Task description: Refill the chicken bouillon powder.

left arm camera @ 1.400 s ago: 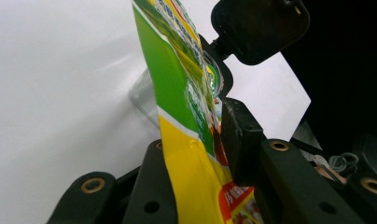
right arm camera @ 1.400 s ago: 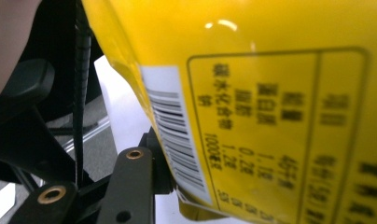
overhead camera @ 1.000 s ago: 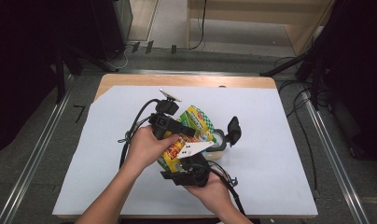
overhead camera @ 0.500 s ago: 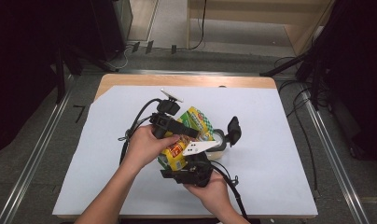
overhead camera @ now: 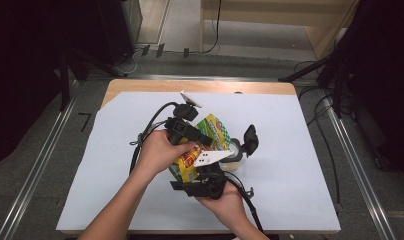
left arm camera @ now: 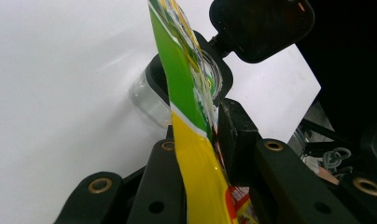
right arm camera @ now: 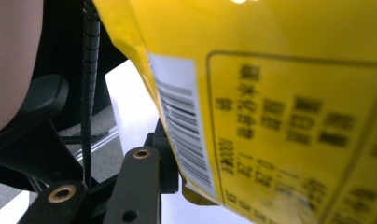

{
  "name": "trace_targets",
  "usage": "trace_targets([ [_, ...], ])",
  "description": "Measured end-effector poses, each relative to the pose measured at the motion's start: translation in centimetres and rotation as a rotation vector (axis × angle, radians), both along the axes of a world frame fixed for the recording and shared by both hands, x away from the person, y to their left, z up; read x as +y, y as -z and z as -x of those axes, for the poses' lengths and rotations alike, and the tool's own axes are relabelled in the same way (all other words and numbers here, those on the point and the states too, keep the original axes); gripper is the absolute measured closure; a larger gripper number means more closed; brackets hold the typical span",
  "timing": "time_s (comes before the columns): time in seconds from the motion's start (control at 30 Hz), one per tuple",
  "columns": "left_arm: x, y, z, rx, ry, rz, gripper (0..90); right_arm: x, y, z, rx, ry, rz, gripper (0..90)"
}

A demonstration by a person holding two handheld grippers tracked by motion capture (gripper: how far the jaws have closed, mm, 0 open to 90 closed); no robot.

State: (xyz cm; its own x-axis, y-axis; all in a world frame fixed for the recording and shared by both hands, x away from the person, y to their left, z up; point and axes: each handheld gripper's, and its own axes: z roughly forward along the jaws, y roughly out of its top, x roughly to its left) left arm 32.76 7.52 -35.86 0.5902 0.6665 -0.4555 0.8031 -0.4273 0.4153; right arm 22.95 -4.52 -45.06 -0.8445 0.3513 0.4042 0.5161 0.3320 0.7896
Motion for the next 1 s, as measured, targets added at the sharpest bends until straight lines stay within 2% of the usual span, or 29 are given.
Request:
trace_targets([
  [0.17,-0.34,-0.07,-0.18,0.011,-0.003,-0.008,81.9,0.37,0.08,0.14,-0.020,0.001,0.042,65.6],
  [0.23,-0.39,-0.08,-0.17,0.012,-0.008,-0.005,82.1,0.43,0.12,0.20,-0.029,0.011,0.043,67.1],
  [0.37,-0.42,-0.06,-0.15,0.003,-0.007,0.001,81.0,0.33,0.13,0.12,-0.016,0.014,0.032,70.9],
  [0.57,-0.29,0.05,-0.33,-0.018,0.000,0.021,77.9,0.19,-0.04,-0.01,-0.014,0.017,0.025,71.2],
  [0.63,-0.28,0.08,-0.33,-0.017,0.006,0.039,74.0,0.13,-0.05,-0.05,-0.013,0.014,0.023,71.2],
  [0.7,-0.37,0.05,-0.26,-0.027,0.006,0.034,73.6,0.04,-0.04,-0.13,-0.010,0.010,0.013,71.3],
  [0.83,-0.32,0.08,-0.38,-0.010,0.008,0.041,72.9,0.01,0.02,-0.20,0.000,0.003,0.000,71.3],
  [0.9,-0.09,0.01,-0.47,0.009,0.008,0.069,71.3,-0.03,-0.01,-0.20,-0.005,-0.002,-0.005,71.4],
  [1.0,0.34,-0.19,-0.45,0.008,0.009,0.091,70.8,-0.22,-0.18,-0.22,-0.010,-0.002,-0.021,71.6],
])
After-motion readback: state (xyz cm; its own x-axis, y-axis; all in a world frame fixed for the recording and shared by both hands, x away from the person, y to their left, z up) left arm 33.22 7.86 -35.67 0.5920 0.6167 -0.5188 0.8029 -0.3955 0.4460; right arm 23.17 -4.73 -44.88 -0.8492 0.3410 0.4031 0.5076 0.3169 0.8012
